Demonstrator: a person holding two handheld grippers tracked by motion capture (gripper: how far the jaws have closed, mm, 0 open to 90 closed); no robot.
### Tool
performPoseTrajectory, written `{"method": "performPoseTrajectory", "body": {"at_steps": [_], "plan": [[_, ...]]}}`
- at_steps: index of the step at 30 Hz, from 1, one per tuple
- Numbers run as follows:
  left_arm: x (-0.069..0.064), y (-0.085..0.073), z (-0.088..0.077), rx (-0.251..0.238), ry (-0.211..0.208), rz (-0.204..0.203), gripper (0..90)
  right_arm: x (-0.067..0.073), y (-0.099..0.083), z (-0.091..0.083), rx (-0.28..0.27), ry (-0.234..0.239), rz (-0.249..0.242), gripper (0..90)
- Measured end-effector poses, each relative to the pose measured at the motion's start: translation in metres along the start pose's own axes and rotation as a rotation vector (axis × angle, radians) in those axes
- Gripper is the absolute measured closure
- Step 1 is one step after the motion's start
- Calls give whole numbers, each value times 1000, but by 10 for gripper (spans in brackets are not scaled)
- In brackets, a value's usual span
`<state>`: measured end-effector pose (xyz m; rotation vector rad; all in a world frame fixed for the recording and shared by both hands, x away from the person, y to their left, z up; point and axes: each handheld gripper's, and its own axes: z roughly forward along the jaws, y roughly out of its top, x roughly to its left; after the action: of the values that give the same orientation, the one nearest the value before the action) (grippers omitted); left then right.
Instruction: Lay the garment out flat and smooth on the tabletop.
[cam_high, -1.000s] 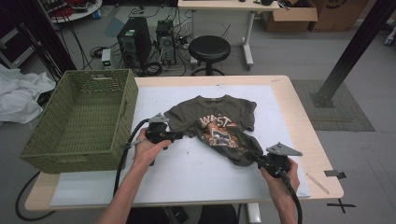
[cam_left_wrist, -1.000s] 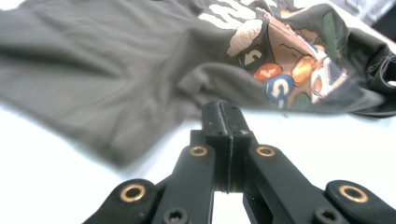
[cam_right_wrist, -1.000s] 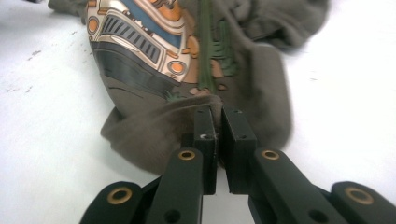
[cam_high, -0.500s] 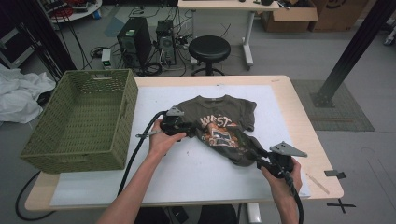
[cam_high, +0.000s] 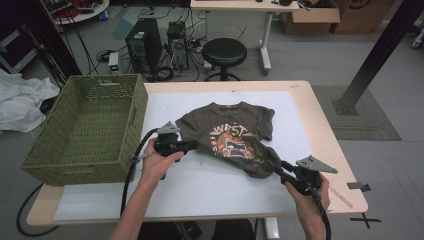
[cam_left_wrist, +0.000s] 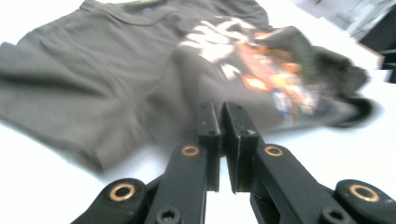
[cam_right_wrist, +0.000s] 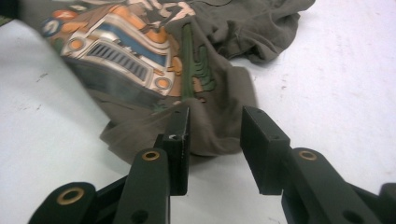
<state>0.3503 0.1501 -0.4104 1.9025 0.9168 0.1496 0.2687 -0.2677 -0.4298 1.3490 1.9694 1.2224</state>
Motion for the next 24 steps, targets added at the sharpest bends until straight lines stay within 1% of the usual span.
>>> {"method": "performPoseTrajectory", "body": {"at_steps": [2,3,4,5,7,8,9,10,12,14,16,17,19,21,22,24], "plan": [[-5,-11,-11,25,-11,10,855,-1,-1,-4,-8,0,7,639],[-7,-16,-14,39,-15,7,855,-1,-1,-5,-10,-3,11,638],[-8,-22,-16,62,-4,15,855,-1,-1,-7,-12,-4,11,638],[-7,-27,-15,85,12,25,854,-1,-1,-8,-15,-3,12,636],[-3,-36,-10,125,12,13,831,0,-1,-9,-17,0,16,630],[-2,-37,-9,140,20,18,773,1,0,-9,-17,3,14,627],[-3,-37,-9,138,20,27,727,3,1,-8,-19,9,11,626],[-4,-36,-10,116,7,25,714,5,2,-8,-21,16,4,624],[-6,-32,-14,53,-7,9,673,9,5,-5,-21,34,-16,616],[-7,-28,-17,19,-3,3,661,11,9,0,-10,57,-34,603],[-5,-27,-18,4,11,-7,656,13,13,7,13,84,-48,594],[-5,-27,-18,4,13,-12,656,14,14,12,30,92,-55,589],[-5,-28,-18,14,23,-9,656,16,15,24,56,113,-69,585],[-6,-30,-18,22,18,-5,656,19,14,35,88,132,-80,588],[-6,-31,-19,23,18,-3,656,21,13,40,106,134,-92,627],[-6,-33,-19,27,21,-7,657,22,10,47,147,141,-114,776]]}}
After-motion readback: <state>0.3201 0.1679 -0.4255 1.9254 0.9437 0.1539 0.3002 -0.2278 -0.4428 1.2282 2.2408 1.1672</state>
